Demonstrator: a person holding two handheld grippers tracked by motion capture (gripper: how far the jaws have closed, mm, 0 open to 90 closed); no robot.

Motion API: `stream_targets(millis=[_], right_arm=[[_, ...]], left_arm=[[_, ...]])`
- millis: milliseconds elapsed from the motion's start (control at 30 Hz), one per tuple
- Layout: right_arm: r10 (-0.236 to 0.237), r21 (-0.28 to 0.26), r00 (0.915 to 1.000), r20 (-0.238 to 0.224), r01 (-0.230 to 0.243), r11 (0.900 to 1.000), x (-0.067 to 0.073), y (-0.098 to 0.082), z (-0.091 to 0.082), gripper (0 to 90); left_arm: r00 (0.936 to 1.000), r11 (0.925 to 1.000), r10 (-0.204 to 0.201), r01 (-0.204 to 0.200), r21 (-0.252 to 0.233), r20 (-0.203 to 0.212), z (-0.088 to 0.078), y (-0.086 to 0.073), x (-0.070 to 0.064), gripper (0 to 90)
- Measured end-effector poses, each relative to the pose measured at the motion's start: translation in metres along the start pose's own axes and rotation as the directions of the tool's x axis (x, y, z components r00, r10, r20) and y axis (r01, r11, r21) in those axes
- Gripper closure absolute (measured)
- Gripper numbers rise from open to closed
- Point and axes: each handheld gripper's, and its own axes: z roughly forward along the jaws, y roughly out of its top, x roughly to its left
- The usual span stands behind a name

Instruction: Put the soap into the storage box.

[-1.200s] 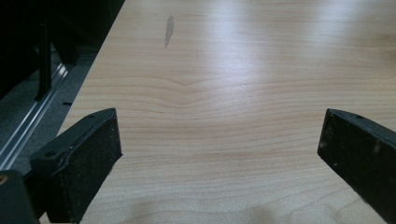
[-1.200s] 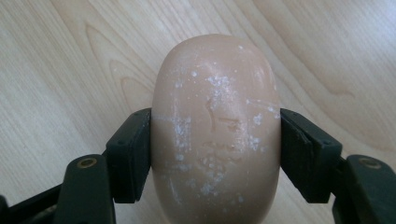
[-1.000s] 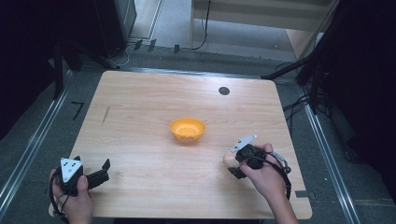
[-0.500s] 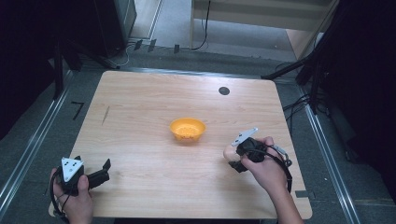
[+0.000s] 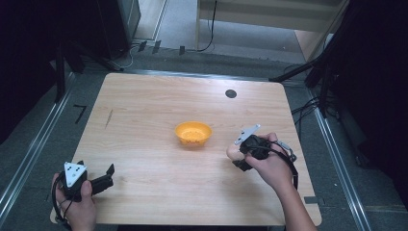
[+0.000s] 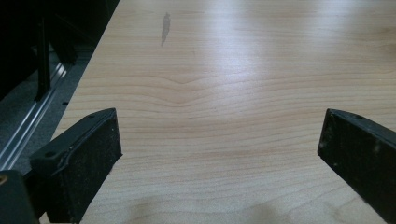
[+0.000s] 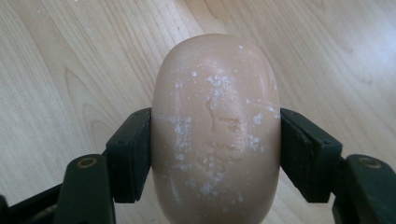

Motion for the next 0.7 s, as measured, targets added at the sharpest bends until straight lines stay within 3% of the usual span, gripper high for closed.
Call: stream_targets(millis=[233, 500, 700], right_arm=[[-0.079, -0.026, 0.9967, -0.018, 0.078, 0.997, -0.005, 0.010, -0.001, 33.5], [-0.135, -0.035, 0.9902, -0.036, 0.134, 0.990, -0.011, 0.022, 0.000, 33.5], [-0.194, -0.041, 0.9804, -0.035, 0.192, 0.980, -0.012, 0.032, 0.003, 33.4]], left_arm=[[1.0000, 1.0000, -0.004, 0.004, -0.001, 0.001, 0.000, 0.000, 0.001, 0.0], [1.0000, 1.0000, -0.001, 0.001, 0.001, 0.002, 0.000, 0.000, 0.001, 0.0], [1.0000, 1.0000, -0.001, 0.001, -0.001, 0.002, 0.000, 0.000, 0.001, 0.0]])
